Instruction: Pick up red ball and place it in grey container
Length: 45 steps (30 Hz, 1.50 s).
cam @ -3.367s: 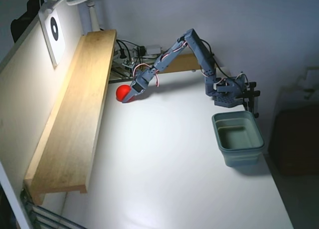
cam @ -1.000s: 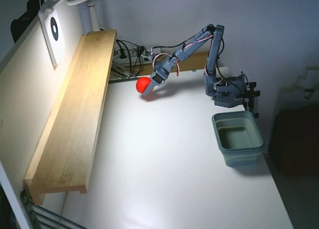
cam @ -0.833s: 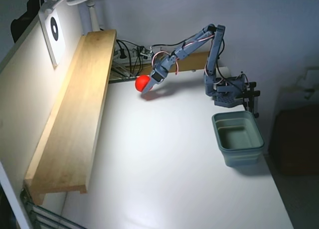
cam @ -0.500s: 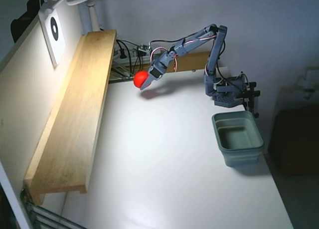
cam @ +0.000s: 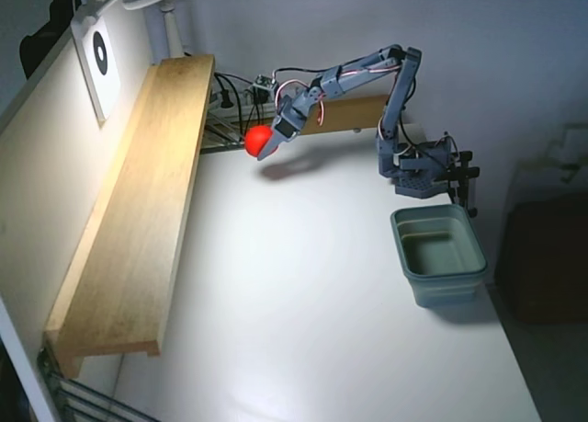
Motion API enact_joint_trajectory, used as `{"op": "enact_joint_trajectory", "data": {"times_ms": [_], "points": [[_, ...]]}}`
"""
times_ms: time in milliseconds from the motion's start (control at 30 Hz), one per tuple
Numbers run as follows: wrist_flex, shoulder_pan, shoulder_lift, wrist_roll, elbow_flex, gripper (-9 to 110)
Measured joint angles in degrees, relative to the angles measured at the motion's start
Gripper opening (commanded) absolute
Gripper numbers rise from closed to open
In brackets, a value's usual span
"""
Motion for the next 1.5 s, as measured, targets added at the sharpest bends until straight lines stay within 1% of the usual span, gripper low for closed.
{"op": "enact_joint_trajectory", "data": {"times_ms": [367, 700, 1500], "points": [[6.0, 0.0, 1.1, 0.1, -5.1, 23], [6.2, -0.7, 1.1, 0.1, -5.6, 23], [6.2, -27.4, 1.1, 0.1, -5.7, 23]]}}
